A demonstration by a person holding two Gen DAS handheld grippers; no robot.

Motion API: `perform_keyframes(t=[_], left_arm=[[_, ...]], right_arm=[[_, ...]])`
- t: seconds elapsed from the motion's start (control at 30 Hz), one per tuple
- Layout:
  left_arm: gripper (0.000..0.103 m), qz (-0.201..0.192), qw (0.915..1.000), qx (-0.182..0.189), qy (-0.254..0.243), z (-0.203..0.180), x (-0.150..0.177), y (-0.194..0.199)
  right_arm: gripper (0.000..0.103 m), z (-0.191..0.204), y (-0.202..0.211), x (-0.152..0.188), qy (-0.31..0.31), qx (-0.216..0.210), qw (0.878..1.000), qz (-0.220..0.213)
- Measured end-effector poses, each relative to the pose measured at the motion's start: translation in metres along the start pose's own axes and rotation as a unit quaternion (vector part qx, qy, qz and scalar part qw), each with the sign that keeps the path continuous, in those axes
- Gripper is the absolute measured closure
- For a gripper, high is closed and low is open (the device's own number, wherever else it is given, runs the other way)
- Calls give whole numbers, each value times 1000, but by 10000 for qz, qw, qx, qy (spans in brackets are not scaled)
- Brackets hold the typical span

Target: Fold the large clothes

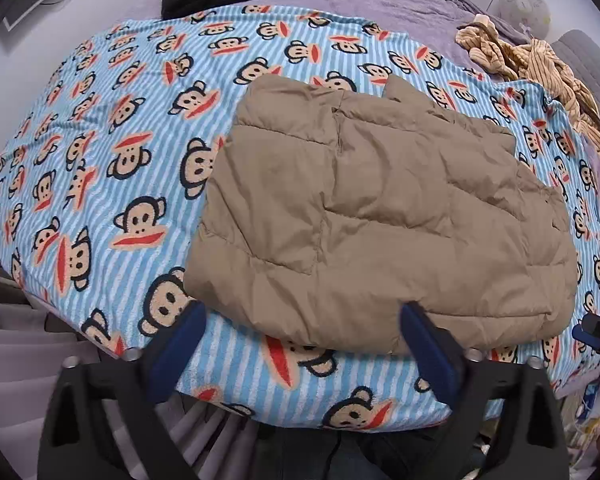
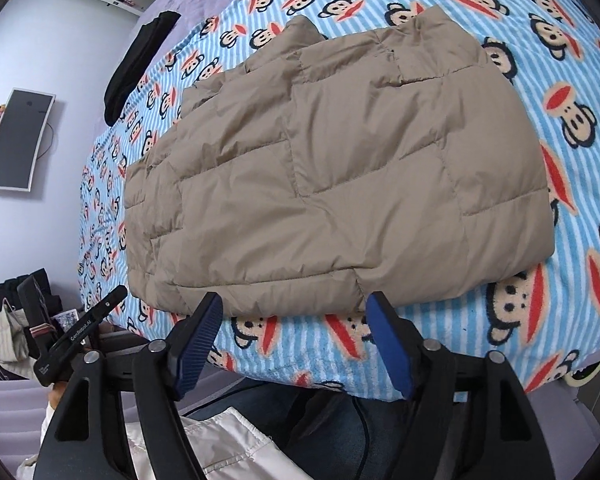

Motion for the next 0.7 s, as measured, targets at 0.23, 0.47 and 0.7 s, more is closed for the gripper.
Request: perform_keyframes(t=[0.23, 0.47, 0.7], left_arm=[[1, -26, 9999, -146, -69, -9, 9, 13], [1, -42, 9997, -113, -234, -2, -6, 7], [1, 84, 9995, -52, -292, 33, -25, -7]], right_arm=[[23, -21, 0, 13, -132, -14, 9998, 121], [19, -11, 2, 12, -100, -17, 9999, -12], [17, 24, -14, 5, -136, 41, 9998, -172]])
Point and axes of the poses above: each gripper's, at about its wrist camera, not at the fingertips, and y roughly against the way its jaws point, z to its left, x to its underside, the point moved 6 cm from there along -y, roughly the way its jaws point, and after that the axes turned 10 degrees about -y, right-handed, at the moved point
